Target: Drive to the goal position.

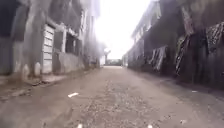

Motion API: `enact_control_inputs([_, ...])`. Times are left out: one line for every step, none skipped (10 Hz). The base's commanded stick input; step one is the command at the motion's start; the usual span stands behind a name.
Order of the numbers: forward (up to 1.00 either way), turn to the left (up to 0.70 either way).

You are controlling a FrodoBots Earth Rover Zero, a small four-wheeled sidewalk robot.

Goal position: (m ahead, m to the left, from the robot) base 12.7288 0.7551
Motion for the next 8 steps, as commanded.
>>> enact_control_inputs([1.00,0.02])
enact_control_inputs([1.00,0.02])
enact_control_inputs([1.00,0.02])
enact_control_inputs([1.00,0.02])
enact_control_inputs([1.00,0.02])
enact_control_inputs([1.00,0.02])
enact_control_inputs([1.00,0.02])
enact_control_inputs([1.00,0.02])
